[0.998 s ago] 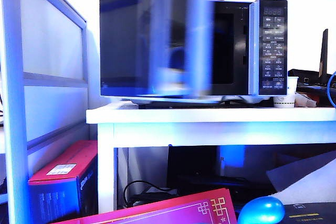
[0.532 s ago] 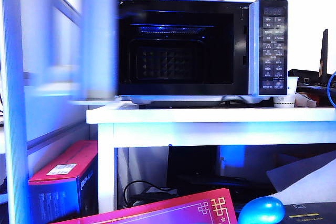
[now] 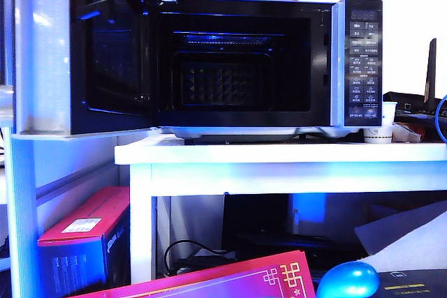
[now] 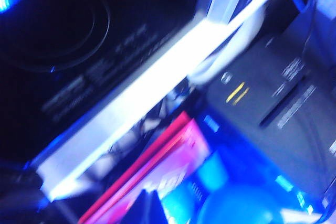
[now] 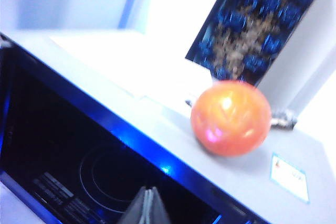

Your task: Open the microwave door, place the orange inside the microwave, then close the microwave door.

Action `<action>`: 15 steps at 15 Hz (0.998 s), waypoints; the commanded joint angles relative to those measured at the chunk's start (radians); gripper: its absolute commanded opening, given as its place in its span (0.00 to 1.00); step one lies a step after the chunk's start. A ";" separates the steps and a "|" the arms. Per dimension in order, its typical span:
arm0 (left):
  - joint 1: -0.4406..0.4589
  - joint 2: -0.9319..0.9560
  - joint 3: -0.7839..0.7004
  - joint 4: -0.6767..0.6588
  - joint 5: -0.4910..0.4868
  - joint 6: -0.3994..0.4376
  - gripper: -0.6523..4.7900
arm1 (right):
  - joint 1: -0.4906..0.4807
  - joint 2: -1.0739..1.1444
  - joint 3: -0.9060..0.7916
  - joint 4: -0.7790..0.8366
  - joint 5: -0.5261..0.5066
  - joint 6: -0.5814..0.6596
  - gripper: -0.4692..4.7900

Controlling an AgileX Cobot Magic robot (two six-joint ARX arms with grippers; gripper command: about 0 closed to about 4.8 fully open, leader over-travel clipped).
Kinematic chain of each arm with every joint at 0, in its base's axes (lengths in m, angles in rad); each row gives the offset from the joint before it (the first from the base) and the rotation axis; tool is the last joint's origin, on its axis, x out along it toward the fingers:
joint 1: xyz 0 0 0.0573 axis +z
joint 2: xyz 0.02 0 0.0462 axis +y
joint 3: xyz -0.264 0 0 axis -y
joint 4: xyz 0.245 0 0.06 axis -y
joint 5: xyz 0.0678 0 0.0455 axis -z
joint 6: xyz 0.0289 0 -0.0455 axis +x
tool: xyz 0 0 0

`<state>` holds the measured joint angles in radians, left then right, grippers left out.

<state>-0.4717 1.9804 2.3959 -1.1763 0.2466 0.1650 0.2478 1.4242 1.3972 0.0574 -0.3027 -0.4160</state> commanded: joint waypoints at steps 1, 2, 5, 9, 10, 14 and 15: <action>-0.002 -0.004 0.005 -0.002 -0.026 0.023 0.11 | 0.000 0.037 0.004 0.159 0.176 0.209 0.11; -0.002 -0.005 0.005 0.016 -0.025 0.026 0.11 | 0.000 0.058 0.004 0.217 0.192 0.267 0.11; -0.001 -0.003 -0.002 0.112 -0.017 -0.002 0.11 | 0.000 0.127 0.005 0.338 0.197 0.311 0.11; 0.000 0.010 -0.048 0.292 0.019 -0.070 0.11 | 0.000 0.171 0.005 0.453 0.245 0.312 0.11; 0.000 0.015 -0.074 0.298 0.027 -0.068 0.11 | 0.000 0.181 0.005 0.480 0.271 0.312 0.17; 0.001 0.024 -0.201 0.353 0.024 -0.063 0.11 | 0.000 0.213 0.006 0.503 0.214 0.312 1.00; 0.001 0.024 -0.200 0.356 0.023 -0.060 0.11 | 0.000 0.229 0.006 0.519 0.196 0.312 1.00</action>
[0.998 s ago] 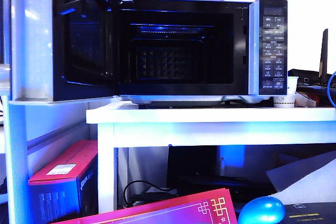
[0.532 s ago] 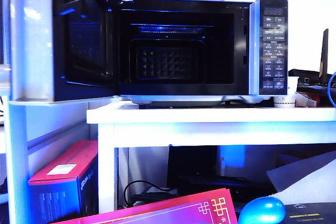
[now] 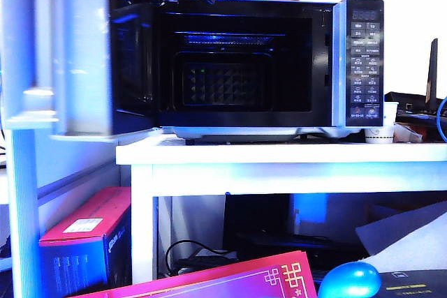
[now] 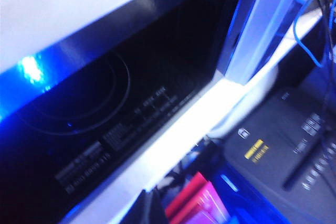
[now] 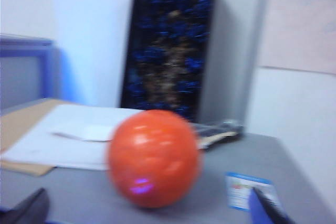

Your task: Open the microwave door, place the orange inside the microwave, then close the microwave door.

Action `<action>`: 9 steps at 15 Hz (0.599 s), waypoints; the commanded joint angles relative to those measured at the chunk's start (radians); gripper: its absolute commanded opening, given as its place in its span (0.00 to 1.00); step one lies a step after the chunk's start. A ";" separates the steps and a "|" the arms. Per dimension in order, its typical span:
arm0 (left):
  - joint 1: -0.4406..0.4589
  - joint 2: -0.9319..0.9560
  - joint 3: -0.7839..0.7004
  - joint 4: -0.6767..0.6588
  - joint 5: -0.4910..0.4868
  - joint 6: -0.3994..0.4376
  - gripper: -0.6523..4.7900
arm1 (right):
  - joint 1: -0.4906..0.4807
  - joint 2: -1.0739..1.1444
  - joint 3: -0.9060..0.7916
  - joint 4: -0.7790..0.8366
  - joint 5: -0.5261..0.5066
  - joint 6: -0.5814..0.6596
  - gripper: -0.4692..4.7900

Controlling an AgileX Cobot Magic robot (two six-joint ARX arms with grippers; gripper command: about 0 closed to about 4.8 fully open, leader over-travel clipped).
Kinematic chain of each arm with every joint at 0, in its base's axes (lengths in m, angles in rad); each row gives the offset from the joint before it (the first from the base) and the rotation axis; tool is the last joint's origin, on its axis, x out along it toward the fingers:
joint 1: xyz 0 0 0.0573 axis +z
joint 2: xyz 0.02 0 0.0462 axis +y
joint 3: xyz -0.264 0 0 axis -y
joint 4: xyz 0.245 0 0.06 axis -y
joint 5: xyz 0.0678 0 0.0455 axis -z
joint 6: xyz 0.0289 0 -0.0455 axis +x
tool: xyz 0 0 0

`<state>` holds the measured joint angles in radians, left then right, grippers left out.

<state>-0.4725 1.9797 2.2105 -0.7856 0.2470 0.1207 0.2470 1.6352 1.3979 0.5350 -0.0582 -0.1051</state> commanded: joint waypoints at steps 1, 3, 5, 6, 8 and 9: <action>0.002 0.024 -0.014 -0.027 0.024 -0.016 0.11 | 0.001 0.033 0.009 0.063 -0.048 0.002 1.00; 0.002 0.024 -0.011 -0.027 0.024 -0.016 0.11 | 0.001 0.055 0.050 0.045 -0.048 0.002 1.00; 0.002 0.024 -0.011 -0.027 0.023 -0.016 0.11 | 0.000 0.091 0.147 -0.037 -0.049 0.004 1.00; 0.002 0.024 -0.011 -0.027 0.023 -0.016 0.11 | 0.000 0.123 0.203 -0.061 -0.057 0.004 1.00; 0.002 0.024 -0.011 -0.027 0.023 -0.016 0.11 | 0.000 0.189 0.325 -0.156 -0.077 0.004 1.00; 0.002 0.024 -0.011 -0.030 0.023 -0.016 0.11 | 0.000 0.220 0.378 -0.196 -0.077 0.004 1.00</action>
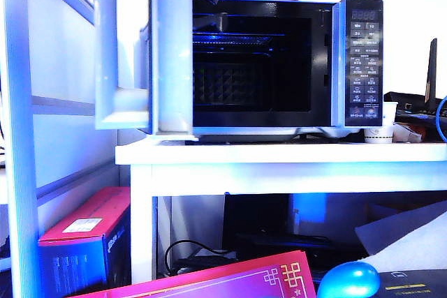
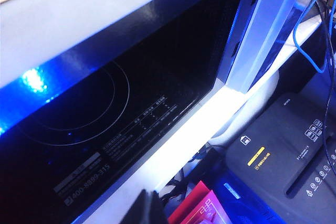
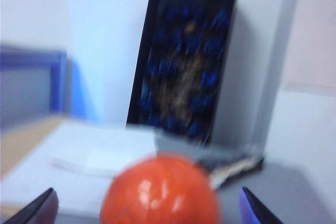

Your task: Open the microwave door, place the orange inside the microwave, then close the microwave door.

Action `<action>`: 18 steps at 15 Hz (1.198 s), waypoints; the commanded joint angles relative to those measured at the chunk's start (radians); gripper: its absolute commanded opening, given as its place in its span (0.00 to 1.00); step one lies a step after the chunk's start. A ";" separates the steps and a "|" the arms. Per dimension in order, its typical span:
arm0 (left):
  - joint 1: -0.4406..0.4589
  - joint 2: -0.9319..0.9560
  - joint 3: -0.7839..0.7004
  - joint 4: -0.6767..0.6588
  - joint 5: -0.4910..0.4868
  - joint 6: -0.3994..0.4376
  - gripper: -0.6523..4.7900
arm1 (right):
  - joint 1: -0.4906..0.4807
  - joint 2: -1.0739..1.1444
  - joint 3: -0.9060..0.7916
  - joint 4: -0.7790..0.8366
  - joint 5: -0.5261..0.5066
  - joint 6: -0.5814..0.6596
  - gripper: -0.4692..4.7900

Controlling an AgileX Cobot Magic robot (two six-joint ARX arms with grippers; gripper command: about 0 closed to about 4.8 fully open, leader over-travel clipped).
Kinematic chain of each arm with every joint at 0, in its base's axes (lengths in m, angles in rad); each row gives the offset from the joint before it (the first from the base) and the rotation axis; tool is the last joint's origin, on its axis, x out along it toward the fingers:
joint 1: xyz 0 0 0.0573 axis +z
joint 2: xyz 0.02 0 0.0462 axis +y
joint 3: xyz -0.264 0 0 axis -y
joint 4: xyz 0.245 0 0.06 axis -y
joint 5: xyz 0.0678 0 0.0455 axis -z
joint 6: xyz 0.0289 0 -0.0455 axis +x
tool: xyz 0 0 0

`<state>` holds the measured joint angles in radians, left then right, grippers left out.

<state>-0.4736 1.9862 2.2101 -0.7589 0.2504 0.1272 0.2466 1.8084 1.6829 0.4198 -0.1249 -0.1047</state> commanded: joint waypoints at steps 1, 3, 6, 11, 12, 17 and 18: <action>0.003 0.018 -0.011 -0.056 0.019 -0.023 0.11 | 0.001 0.074 0.141 -0.119 -0.011 0.004 1.00; 0.003 0.018 -0.011 -0.055 0.019 -0.023 0.11 | 0.001 0.121 0.214 -0.141 -0.011 0.003 1.00; 0.003 0.018 -0.011 -0.055 0.023 -0.023 0.11 | 0.001 0.176 0.288 -0.162 -0.007 0.000 1.00; 0.003 0.018 -0.011 -0.055 0.023 -0.023 0.11 | 0.000 0.241 0.369 -0.177 -0.003 -0.002 1.00; 0.003 0.018 -0.011 -0.055 0.024 -0.024 0.11 | 0.000 0.251 0.381 -0.182 -0.004 -0.003 1.00; 0.003 0.018 -0.011 -0.055 0.024 -0.031 0.11 | -0.010 0.263 0.393 -0.200 0.019 -0.004 1.00; 0.003 0.018 -0.011 -0.055 0.024 -0.031 0.11 | -0.010 0.263 0.393 -0.208 0.019 -0.004 1.00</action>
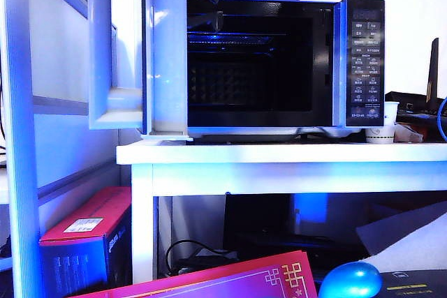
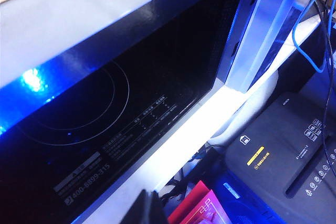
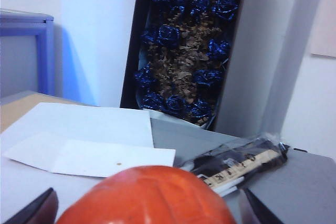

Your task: Open the microwave door, place the orange inside the microwave, then close the microwave door.

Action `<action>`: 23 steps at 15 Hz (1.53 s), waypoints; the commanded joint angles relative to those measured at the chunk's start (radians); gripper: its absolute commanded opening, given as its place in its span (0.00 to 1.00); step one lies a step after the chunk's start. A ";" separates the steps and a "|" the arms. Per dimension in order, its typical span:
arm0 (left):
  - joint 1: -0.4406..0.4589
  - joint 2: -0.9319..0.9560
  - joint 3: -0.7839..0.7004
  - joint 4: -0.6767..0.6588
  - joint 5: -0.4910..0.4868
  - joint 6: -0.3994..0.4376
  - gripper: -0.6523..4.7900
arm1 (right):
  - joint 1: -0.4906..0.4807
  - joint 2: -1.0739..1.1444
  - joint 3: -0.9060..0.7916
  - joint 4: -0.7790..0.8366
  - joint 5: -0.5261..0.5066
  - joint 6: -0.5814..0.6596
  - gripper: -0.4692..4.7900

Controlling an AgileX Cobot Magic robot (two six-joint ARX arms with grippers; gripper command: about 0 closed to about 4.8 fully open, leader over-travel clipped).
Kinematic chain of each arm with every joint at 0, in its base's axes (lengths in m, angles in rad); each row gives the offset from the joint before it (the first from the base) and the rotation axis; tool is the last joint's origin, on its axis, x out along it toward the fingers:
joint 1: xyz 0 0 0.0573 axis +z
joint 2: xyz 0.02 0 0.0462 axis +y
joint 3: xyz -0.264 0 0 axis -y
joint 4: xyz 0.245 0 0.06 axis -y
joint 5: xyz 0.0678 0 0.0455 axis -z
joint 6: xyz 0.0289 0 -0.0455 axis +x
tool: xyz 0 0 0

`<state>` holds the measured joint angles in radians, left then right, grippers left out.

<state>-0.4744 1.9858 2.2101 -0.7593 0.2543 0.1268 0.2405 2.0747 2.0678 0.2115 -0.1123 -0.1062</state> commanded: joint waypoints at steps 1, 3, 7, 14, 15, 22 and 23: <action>0.003 0.018 -0.011 -0.055 0.020 -0.030 0.11 | -0.005 -0.003 0.008 -0.016 0.006 -0.002 0.88; 0.003 0.018 -0.011 -0.055 0.020 -0.031 0.11 | -0.006 -0.003 0.008 -0.031 0.006 -0.013 0.55; 0.003 0.018 -0.011 -0.055 0.020 -0.031 0.11 | -0.006 -0.013 0.008 0.006 0.010 -0.028 0.51; 0.003 0.018 -0.011 -0.061 0.019 -0.031 0.11 | -0.006 -0.150 0.008 -0.138 0.009 -0.028 0.51; 0.003 0.018 -0.011 -0.062 0.020 -0.031 0.11 | -0.006 -0.177 0.008 -0.222 0.005 -0.028 0.51; 0.003 0.018 -0.011 -0.051 0.019 -0.031 0.11 | -0.003 -0.317 0.008 -0.676 -0.151 -0.028 0.51; 0.003 0.018 -0.011 -0.045 0.019 -0.031 0.11 | -0.003 -0.323 0.008 -0.750 -0.181 -0.028 0.51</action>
<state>-0.4717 1.9865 2.2101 -0.7593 0.2527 0.1265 0.2386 1.7523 2.0735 -0.4801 -0.2661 -0.1322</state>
